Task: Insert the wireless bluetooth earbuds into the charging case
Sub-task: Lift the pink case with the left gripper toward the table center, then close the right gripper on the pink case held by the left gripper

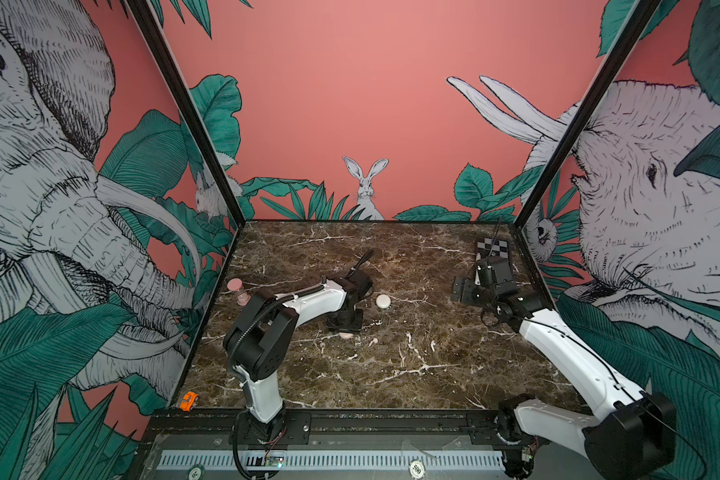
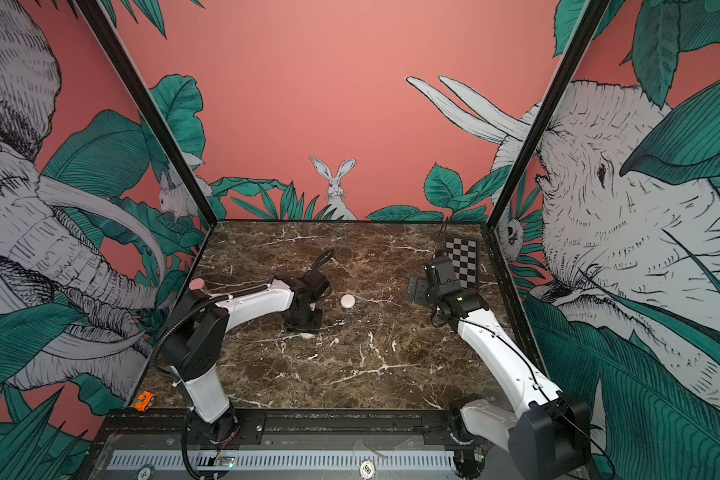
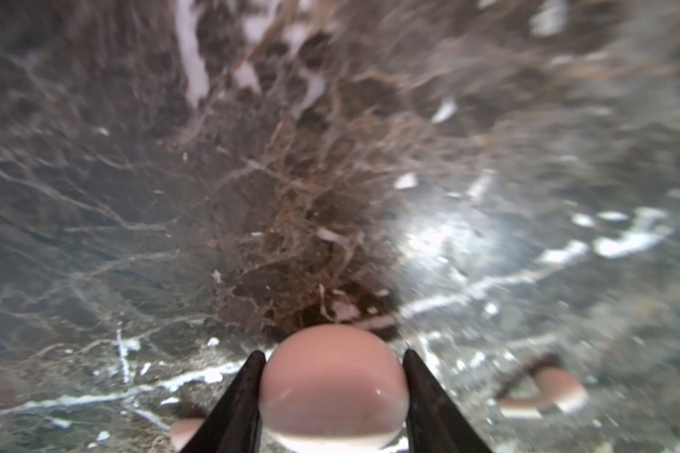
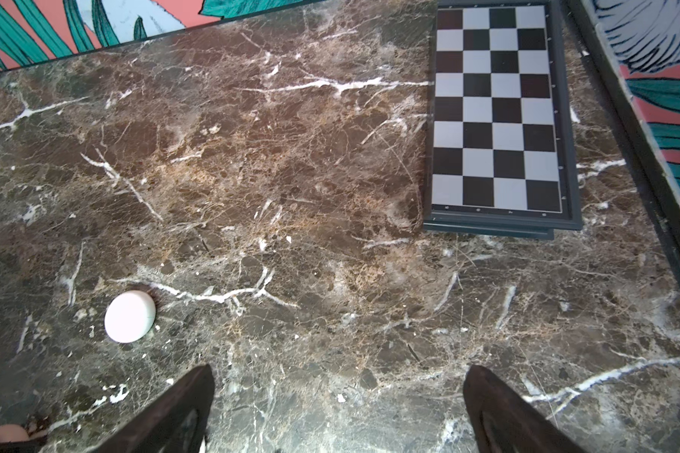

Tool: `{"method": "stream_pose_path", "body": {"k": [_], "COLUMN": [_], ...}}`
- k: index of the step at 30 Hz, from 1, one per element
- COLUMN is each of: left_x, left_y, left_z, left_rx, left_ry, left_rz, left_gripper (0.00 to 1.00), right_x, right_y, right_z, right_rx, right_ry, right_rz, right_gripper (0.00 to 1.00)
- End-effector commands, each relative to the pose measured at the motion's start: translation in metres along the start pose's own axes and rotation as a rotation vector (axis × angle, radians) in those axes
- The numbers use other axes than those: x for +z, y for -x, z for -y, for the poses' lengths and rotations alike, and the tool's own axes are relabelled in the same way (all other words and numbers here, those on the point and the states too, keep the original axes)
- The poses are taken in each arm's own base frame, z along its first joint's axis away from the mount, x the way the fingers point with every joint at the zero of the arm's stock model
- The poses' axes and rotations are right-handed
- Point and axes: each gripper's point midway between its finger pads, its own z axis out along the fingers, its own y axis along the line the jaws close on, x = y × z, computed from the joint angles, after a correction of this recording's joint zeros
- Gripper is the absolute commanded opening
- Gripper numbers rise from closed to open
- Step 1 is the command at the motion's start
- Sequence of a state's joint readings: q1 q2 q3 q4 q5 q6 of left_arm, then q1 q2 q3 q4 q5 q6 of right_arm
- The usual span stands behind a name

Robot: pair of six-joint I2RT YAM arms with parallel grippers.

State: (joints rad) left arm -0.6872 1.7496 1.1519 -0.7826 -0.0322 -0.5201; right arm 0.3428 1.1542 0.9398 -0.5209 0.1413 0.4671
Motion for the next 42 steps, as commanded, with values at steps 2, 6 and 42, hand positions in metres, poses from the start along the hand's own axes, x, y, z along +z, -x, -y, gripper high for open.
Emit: {"method": "stream_pose_path", "body": {"k": [2,6,42], "left_x": [-0.057,-0.080,-0.143], "left_y": [0.024,0.026,-0.043], "left_z": [0.016,0.019,0.070], "left_rx": [0.172,0.251,0.982], "left_ry": [-0.038,-0.061,-0.180], "left_rz": [0.220,0.319,1.001], "left_gripper": [0.00,0.00,0.00], "right_x": [-0.018,-0.030,-0.071], "right_y": [0.009,0.008,-0.085], "right_z": [-0.024,-0.043,-0.245], "right_rx": [-0.001,0.001,-0.222], "right_ry": [0.128,0.241,0.973], "right_rz": [0.006,-0.018,-0.416], "right_gripper": [0.98,0.98,0.59]}}
